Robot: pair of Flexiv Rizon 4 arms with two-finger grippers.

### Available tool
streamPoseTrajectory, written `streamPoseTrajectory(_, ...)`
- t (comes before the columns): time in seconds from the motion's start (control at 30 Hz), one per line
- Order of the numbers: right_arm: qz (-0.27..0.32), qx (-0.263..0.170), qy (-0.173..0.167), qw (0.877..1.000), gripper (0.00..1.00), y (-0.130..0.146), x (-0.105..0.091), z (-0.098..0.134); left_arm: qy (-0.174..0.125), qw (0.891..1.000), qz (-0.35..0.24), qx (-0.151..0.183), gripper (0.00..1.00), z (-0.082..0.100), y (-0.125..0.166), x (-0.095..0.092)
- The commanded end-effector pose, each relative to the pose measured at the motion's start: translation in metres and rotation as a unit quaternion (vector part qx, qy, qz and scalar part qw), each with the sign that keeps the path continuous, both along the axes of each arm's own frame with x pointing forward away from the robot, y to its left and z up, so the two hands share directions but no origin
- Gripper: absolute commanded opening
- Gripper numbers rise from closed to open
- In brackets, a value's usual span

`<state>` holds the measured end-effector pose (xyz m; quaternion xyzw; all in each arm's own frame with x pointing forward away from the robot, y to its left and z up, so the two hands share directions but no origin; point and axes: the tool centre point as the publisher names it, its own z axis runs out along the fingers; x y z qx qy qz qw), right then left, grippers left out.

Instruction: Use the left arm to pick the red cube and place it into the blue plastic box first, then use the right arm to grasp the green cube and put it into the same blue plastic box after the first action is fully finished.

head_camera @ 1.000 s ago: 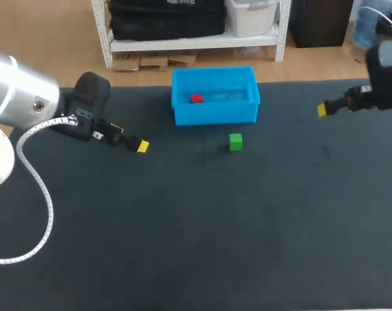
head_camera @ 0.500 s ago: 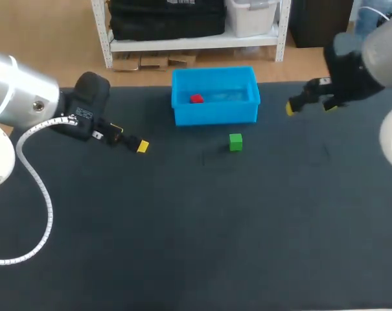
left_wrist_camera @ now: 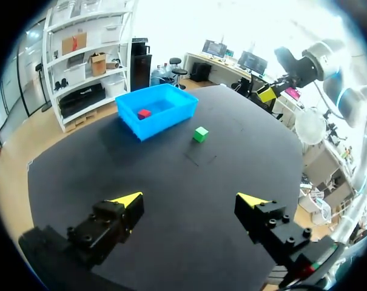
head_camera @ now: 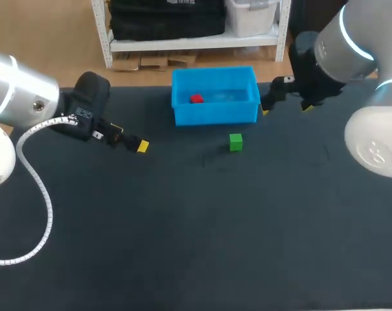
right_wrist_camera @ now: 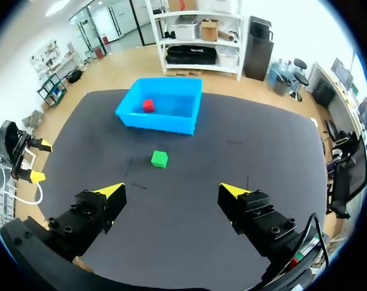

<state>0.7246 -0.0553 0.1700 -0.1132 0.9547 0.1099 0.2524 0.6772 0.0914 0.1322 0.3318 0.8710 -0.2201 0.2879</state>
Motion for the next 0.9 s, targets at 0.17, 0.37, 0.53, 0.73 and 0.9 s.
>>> streamPoseTrajectory(0.17,-0.012,-0.017,-0.006,1.000,1.00,0.001,-0.003,0.000,-0.002,1.000,-0.001,-0.003,1.00,0.000,0.002,-0.001)
streamPoseTrajectory(0.37,-0.012,-0.017,-0.006,1.000,1.00,0.001,-0.003,0.000,-0.002,1.000,-0.001,-0.003,1.00,0.000,0.002,-0.001)
streamPoseTrajectory(0.53,-0.052,-0.053,0.031,0.997,1.00,0.012,-0.002,-0.004,-0.002,1.000,-0.001,-0.003,1.00,0.000,0.002,-0.001)
streamPoseTrajectory(0.73,-0.063,-0.093,0.067,0.991,1.00,0.028,-0.001,-0.006,-0.002,1.000,-0.001,-0.003,1.00,0.000,0.002,-0.001)
streamPoseTrajectory(0.9,-0.058,-0.101,0.090,0.989,1.00,0.041,0.001,-0.005,-0.002,1.000,-0.001,-0.003,1.00,0.000,0.002,-0.001)
